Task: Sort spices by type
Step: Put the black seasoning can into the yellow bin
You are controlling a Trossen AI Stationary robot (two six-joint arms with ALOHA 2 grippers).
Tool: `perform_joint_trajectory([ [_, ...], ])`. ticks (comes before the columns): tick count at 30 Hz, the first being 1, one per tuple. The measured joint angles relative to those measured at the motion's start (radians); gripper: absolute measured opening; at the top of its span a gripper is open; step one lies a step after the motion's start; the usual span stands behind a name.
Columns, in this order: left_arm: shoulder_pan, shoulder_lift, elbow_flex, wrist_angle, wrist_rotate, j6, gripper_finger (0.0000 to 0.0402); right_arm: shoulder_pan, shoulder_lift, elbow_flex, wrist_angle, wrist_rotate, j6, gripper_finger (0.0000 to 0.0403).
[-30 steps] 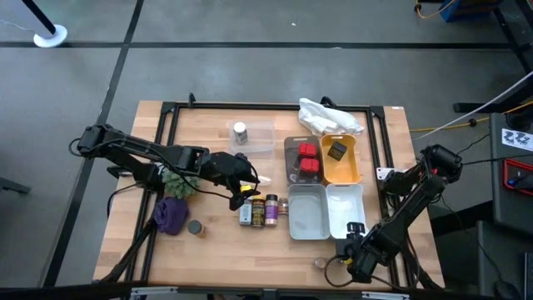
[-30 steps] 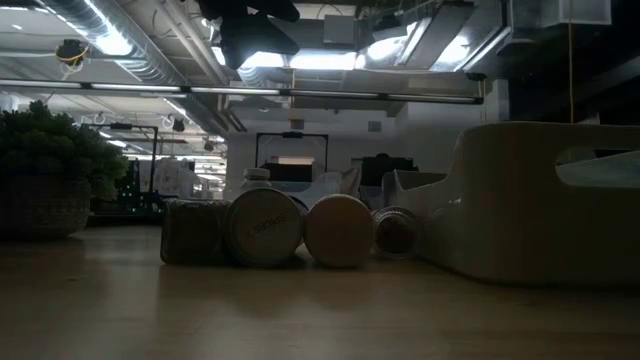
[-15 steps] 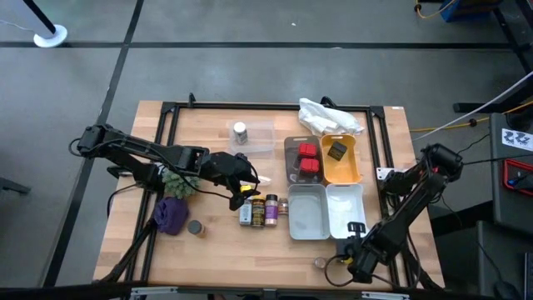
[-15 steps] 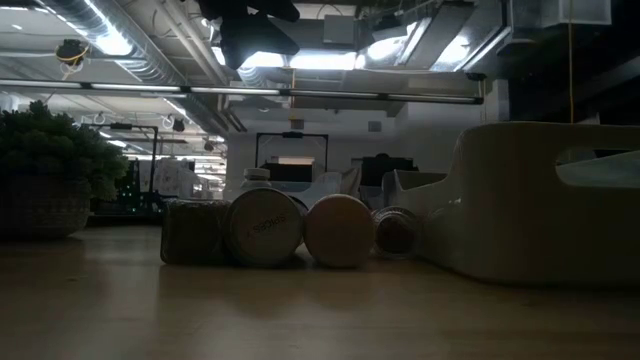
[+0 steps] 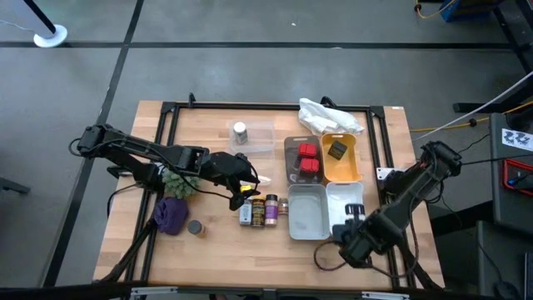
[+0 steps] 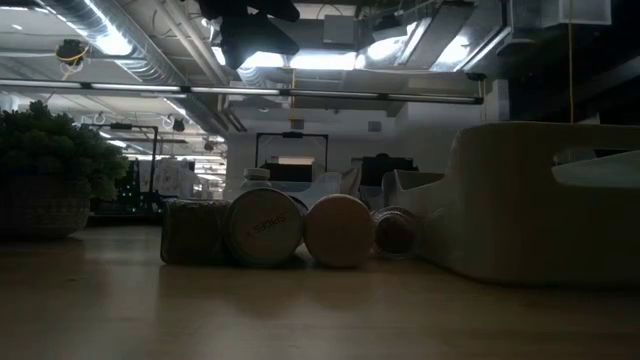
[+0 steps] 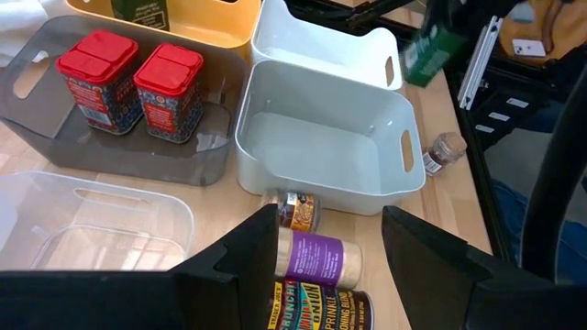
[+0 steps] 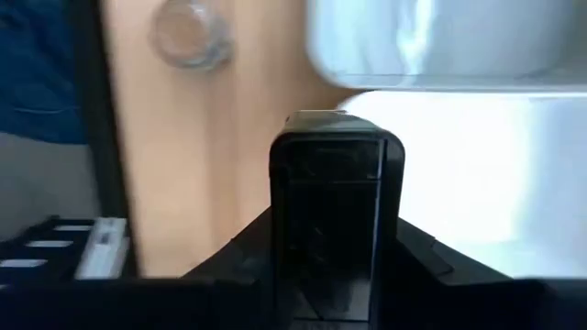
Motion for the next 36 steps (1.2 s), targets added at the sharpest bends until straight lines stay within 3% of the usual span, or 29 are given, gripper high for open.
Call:
perform_joint_trajectory([
  [11, 0.000, 0.000, 0.000, 0.000, 0.000, 0.007, 0.0180, -0.198, -0.004, 0.141, -0.287, 0.073, -0.258, 0.0126],
  [18, 0.000, 0.000, 0.000, -0.002, 0.000, 0.008, 0.0180, -0.339, -0.067, 0.116, -0.312, 0.137, -0.403, 0.0126],
  [27, 0.000, 0.000, 0.000, -0.003, 0.000, 0.008, 0.0180, -0.556, -0.221, -0.021, -0.293, 0.199, -0.512, 0.0126],
  [36, 0.000, 0.000, 0.000, -0.003, 0.000, 0.028, 0.0180, -0.779, -0.309, -0.245, -0.080, 0.197, -0.699, 0.0126],
])
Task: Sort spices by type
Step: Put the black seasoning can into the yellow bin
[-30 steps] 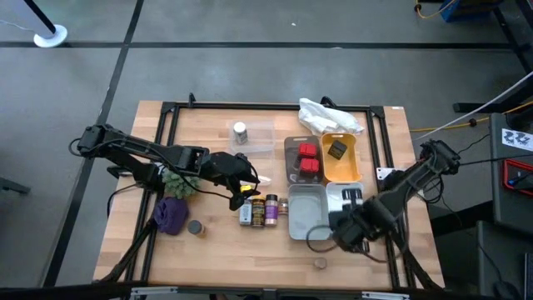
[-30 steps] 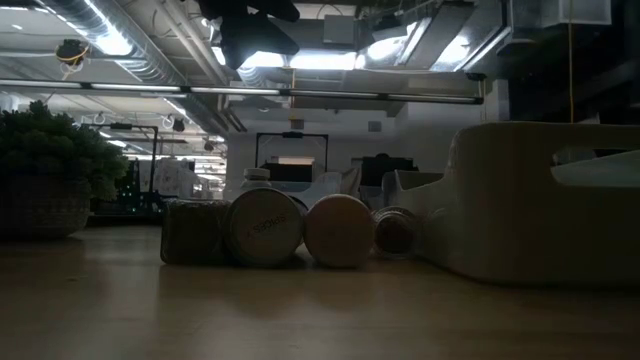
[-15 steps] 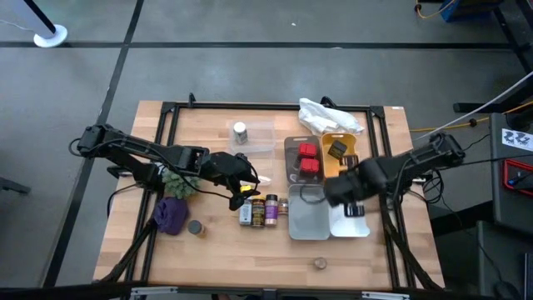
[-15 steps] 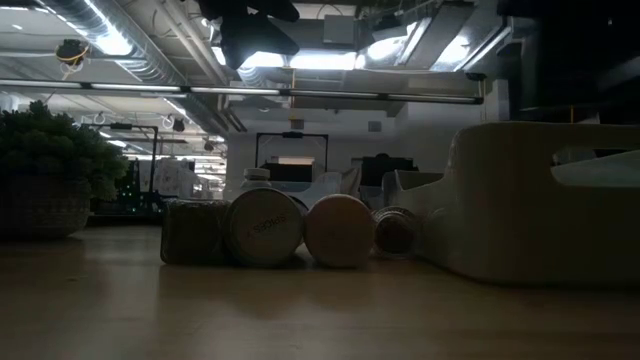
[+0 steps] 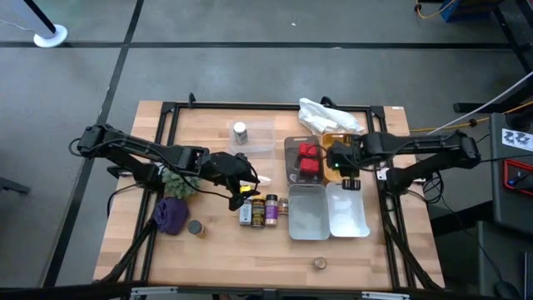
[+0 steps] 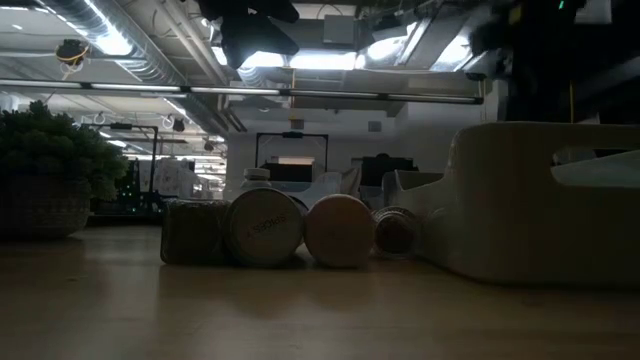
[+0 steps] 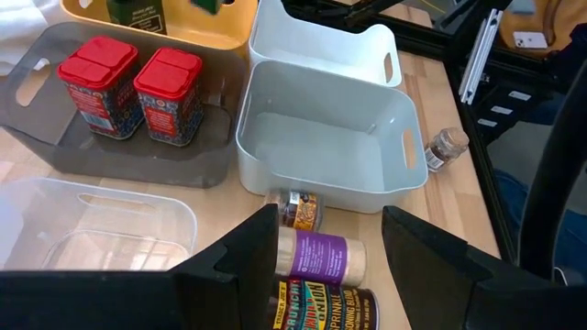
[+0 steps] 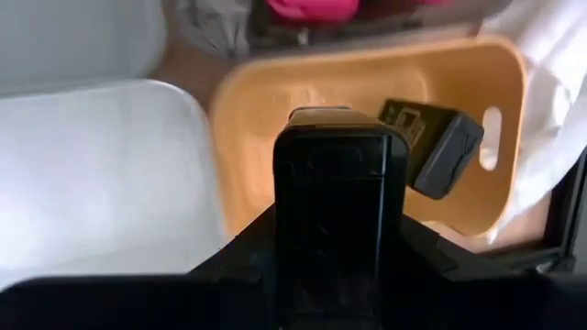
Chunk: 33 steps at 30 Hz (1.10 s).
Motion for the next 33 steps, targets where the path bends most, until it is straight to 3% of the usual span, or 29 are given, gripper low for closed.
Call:
perform_joint_trajectory([
  [16, 0.000, 0.000, 0.000, -0.059, 0.000, -0.002, 0.0180, -0.255, 0.002, -0.258, 0.282, -0.119, -0.175, 0.0130],
  [33, 0.000, 0.000, 0.000, -0.058, 0.000, -0.002, 0.0180, -0.271, 0.002, -0.334, 0.336, -0.132, -0.177, 0.0154],
])
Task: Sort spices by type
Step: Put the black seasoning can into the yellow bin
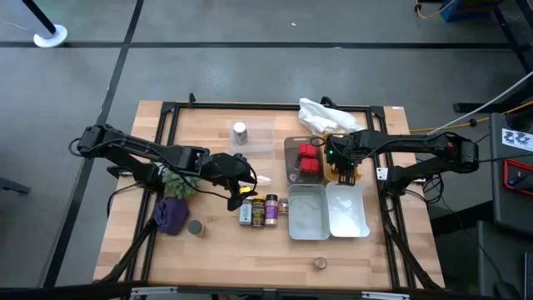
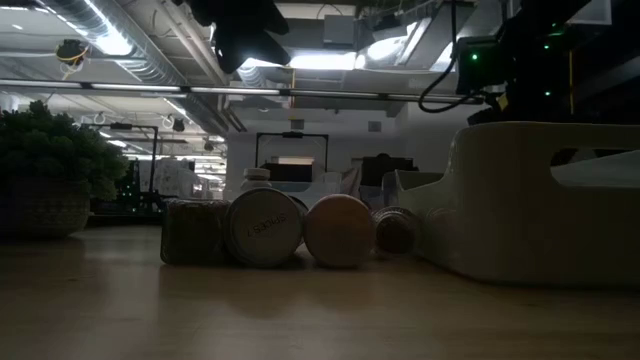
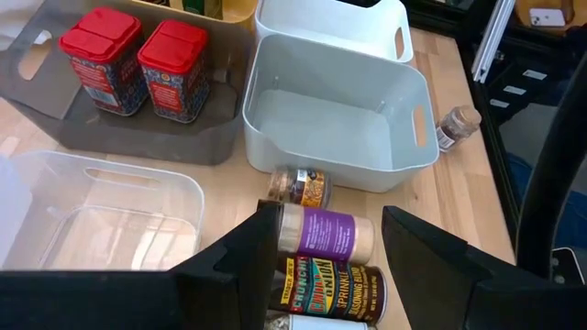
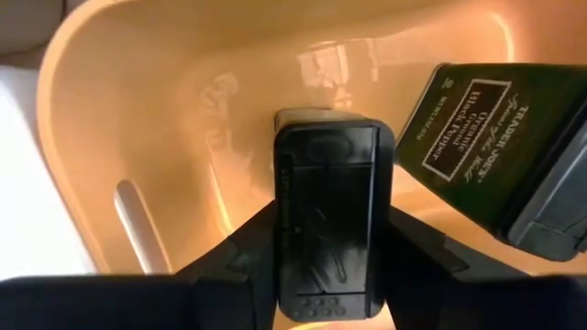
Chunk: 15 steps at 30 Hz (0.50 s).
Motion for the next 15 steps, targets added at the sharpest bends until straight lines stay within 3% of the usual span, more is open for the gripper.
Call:
perform_joint_trajectory([
  [6, 0.000, 0.000, 0.000, 0.000, 0.000, -0.004, 0.0180, 0.000, 0.000, 0.000, 0.009, 0.008, 0.002, 0.0164],
  [15, 0.000, 0.000, 0.000, 0.000, 0.000, -0.043, 0.0180, 0.000, 0.000, 0.000, 0.012, 0.008, 0.003, 0.0222],
])
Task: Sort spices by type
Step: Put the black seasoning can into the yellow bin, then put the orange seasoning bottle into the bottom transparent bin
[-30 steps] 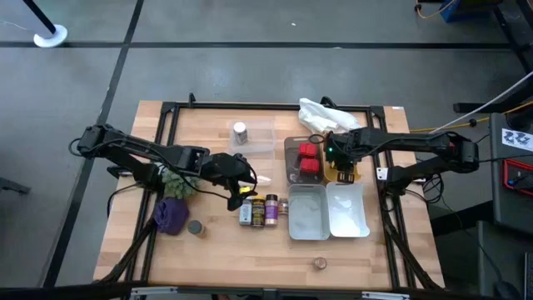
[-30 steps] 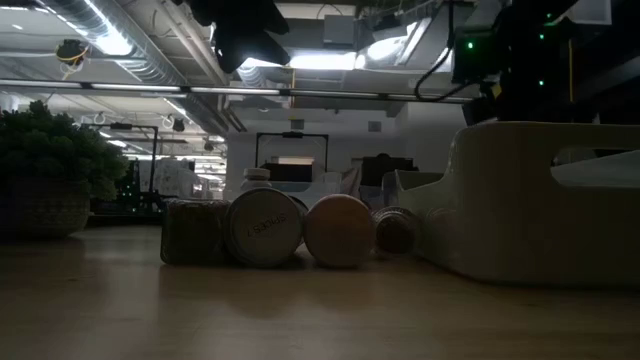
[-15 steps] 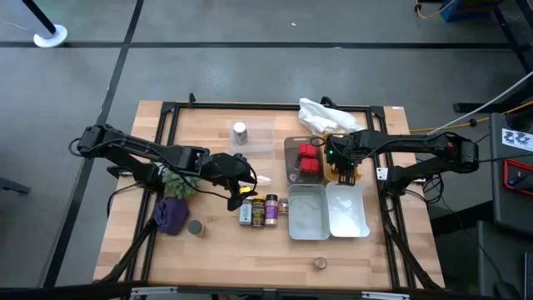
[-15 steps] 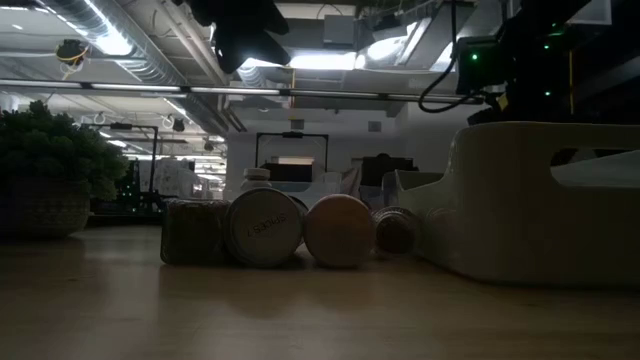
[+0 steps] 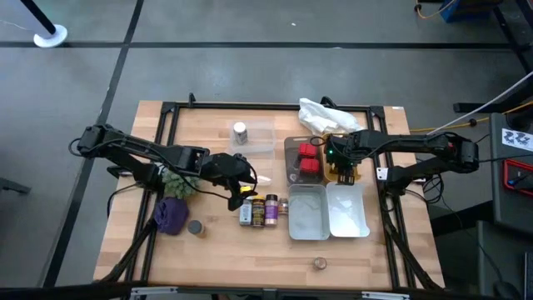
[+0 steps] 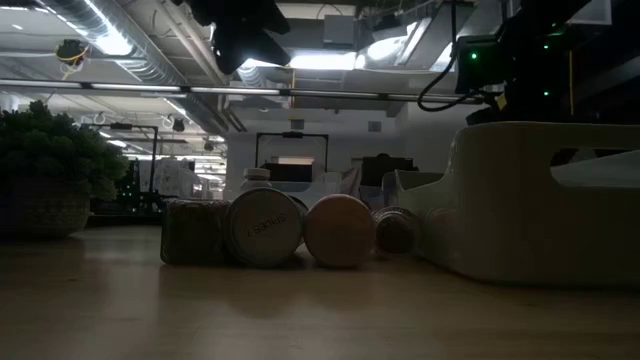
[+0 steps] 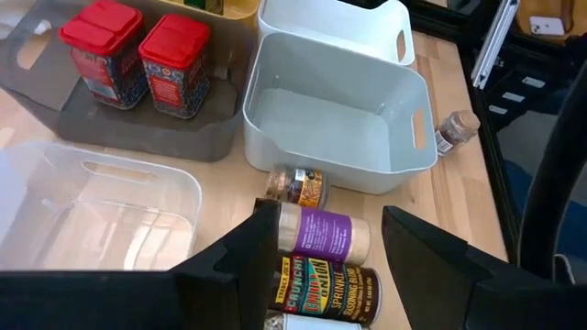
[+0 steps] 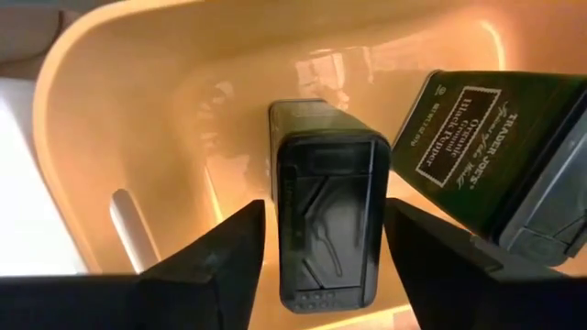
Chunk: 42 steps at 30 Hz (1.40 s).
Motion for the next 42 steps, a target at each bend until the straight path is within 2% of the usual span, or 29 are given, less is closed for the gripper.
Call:
perform_joint_trajectory([
  [4, 0.000, -0.024, 0.001, -0.040, 0.007, -0.058, 0.0180, 0.001, 0.000, 0.000, -0.004, 0.000, 0.000, 0.0235],
  [9, -0.019, -0.093, 0.021, -0.246, 0.018, -0.131, 0.0180, 0.001, 0.000, 0.000, -0.023, 0.000, 0.000, 0.0237],
  [17, -0.096, -0.189, 0.022, -0.556, 0.065, -0.445, 0.0180, 0.001, 0.000, 0.000, -0.032, 0.000, 0.000, 0.0237],
  [22, -0.127, -0.197, 0.020, -0.637, 0.066, -0.604, 0.0180, 0.001, 0.000, 0.000, -0.032, 0.000, 0.000, 0.0237],
  [25, -0.134, -0.197, 0.001, -0.643, 0.092, -0.627, 0.0180, 0.001, 0.000, 0.000, -0.032, 0.000, 0.000, 0.0237],
  [42, -0.130, -0.196, -0.056, -0.704, 0.089, -0.607, 0.0180, 0.001, 0.000, 0.001, -0.032, 0.000, 0.000, 0.0237],
])
